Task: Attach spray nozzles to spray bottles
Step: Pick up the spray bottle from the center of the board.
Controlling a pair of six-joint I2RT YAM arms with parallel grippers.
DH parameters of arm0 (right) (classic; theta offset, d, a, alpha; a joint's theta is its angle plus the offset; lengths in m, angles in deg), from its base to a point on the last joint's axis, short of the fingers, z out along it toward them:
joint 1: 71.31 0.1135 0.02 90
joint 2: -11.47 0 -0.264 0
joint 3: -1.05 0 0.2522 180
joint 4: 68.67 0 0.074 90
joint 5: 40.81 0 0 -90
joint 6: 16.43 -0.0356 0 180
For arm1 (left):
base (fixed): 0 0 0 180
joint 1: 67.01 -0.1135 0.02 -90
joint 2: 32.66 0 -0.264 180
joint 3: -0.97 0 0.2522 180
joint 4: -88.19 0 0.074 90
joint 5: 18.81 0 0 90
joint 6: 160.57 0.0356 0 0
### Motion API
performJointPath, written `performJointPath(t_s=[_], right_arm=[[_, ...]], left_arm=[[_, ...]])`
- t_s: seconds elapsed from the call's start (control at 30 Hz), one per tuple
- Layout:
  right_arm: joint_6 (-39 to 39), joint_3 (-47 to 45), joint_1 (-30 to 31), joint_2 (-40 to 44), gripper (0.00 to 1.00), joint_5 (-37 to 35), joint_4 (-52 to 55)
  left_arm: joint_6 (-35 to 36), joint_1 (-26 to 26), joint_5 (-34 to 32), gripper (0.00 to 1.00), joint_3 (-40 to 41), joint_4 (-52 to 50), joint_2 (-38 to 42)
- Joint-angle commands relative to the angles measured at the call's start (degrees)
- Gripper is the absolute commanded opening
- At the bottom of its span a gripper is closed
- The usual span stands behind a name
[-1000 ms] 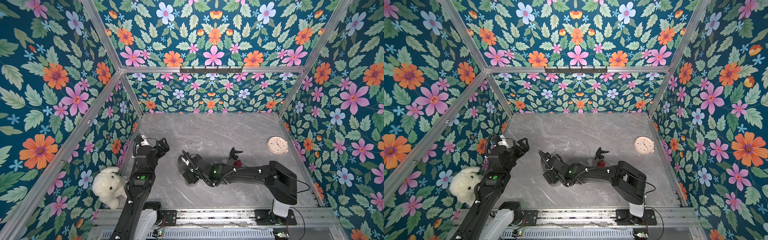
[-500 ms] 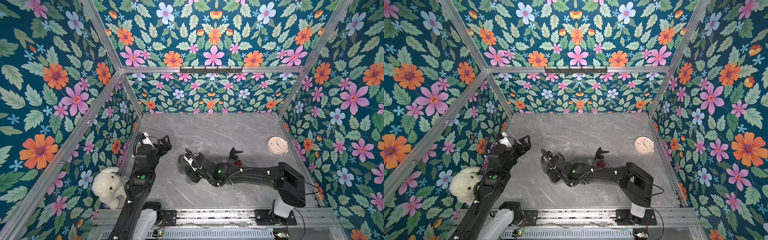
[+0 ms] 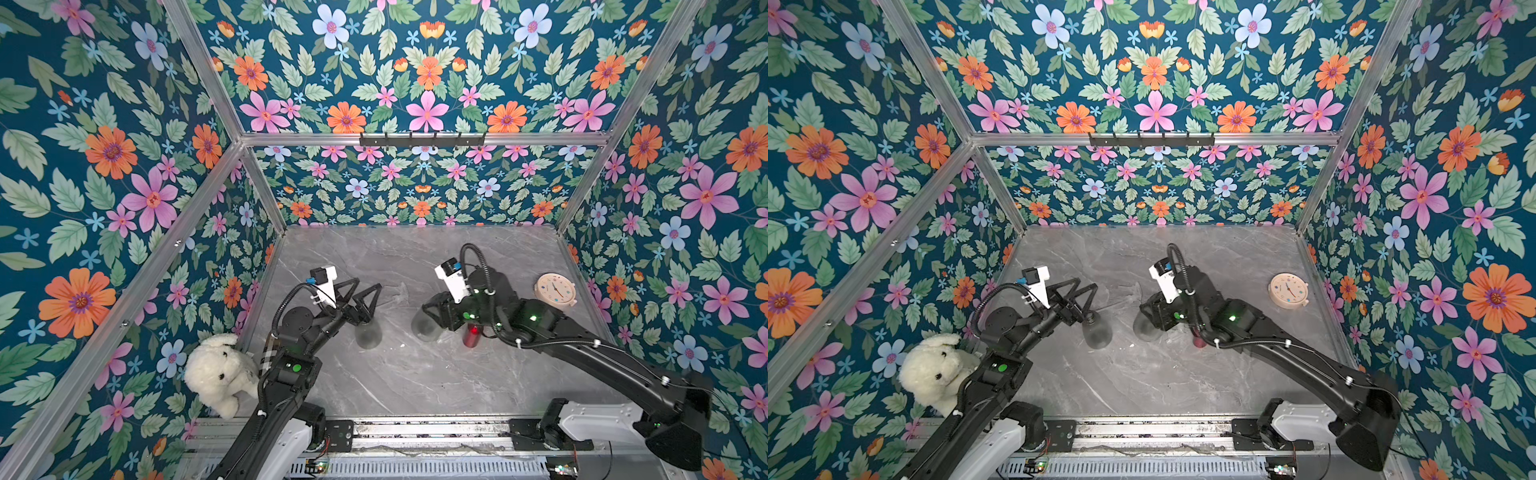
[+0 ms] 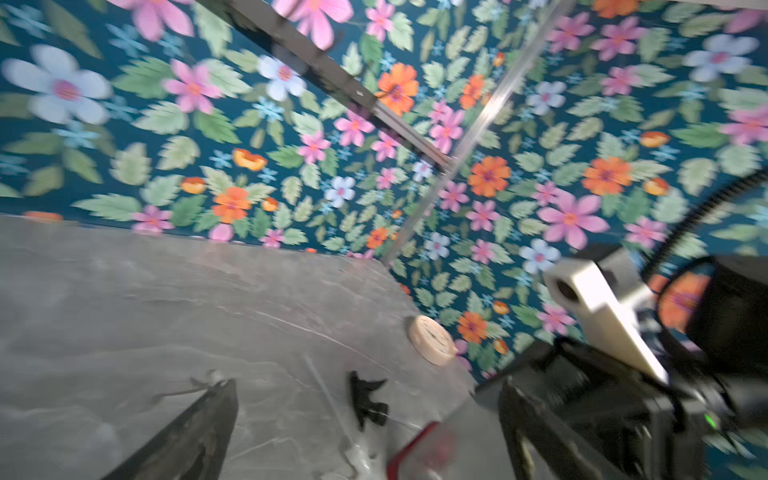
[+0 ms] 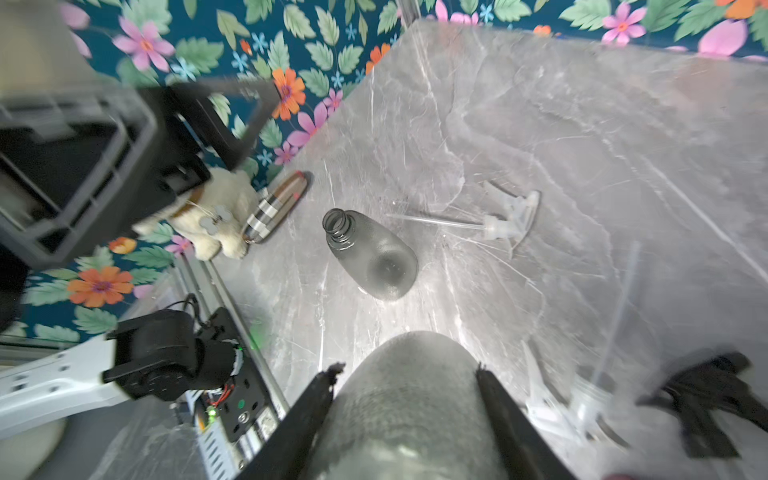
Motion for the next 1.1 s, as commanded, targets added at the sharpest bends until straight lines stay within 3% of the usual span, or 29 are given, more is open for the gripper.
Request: performJointPath(t_s=[0.0, 0.2, 0.4, 0.5, 0.73, 1.07], right_arm=[[0.0, 2.1, -2.6, 3.9, 0.55, 8.7, 8.5], [1.8, 5.8, -7.3, 7.3, 0.55, 14.6, 15.8], [3.0, 8.2, -8.9, 6.4, 0.55, 23.8, 15.6], [3.5, 10.1, -8.9, 4.5, 0.55, 29.3, 16.1], [5.0, 14.6, -8.9, -0.2, 0.55, 34.8, 18.5], [5.1, 18.1, -5.1, -5.2, 0.55, 35.6, 16.1]], left_arm=[[-0.9, 3.4, 13.6, 1.00, -0.3, 12.3, -2.6], [7.4, 15.0, 9.9, 1.00, 2.2, 10.0, -4.6], [16.8, 25.3, 7.8, 1.00, -0.9, -1.2, -6.5], [17.1, 26.9, 8.7, 1.00, -2.0, -3.0, -6.8], [17.6, 29.1, 13.4, 1.00, -4.7, -6.4, -8.3], [19.3, 30.6, 13.1, 1.00, -6.5, -10.2, -10.3]])
